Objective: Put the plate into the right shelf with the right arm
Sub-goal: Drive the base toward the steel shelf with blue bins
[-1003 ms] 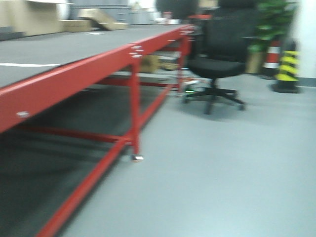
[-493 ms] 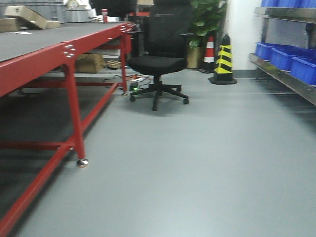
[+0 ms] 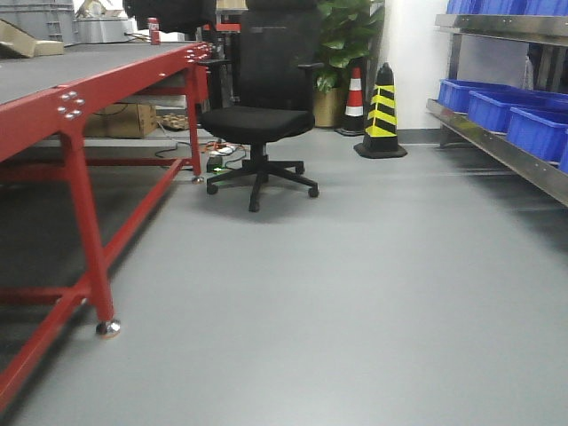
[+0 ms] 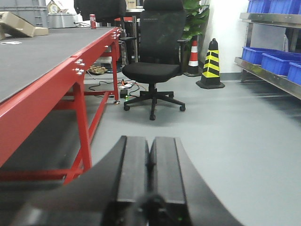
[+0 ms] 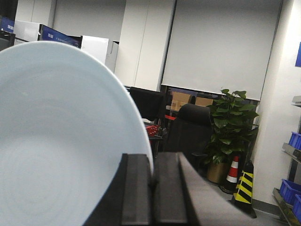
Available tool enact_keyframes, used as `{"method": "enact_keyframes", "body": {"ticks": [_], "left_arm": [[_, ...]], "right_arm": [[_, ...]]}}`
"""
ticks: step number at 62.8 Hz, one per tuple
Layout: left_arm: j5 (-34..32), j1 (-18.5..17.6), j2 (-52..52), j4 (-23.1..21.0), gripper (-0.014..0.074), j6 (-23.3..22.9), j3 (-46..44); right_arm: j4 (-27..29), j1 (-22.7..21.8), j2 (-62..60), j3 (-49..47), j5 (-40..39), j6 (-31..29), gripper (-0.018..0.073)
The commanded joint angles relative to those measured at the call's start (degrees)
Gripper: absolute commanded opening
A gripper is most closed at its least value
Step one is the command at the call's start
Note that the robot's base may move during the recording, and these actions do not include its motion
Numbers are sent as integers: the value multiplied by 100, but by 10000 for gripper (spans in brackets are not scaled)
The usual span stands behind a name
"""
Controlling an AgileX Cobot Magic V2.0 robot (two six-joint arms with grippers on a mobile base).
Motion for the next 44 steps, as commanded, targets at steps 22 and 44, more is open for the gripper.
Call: {"method": "enact_keyframes", "body": {"ticks": [22,44], "left_arm": [[-510,-43,-67,-12,-47,-14,34],[-510,-43,-67,-12,-47,-14,34]], "right_arm": [[-80,-6,91,-160,-529,-26,54],[-80,-6,91,-160,-516,-26,54]]}}
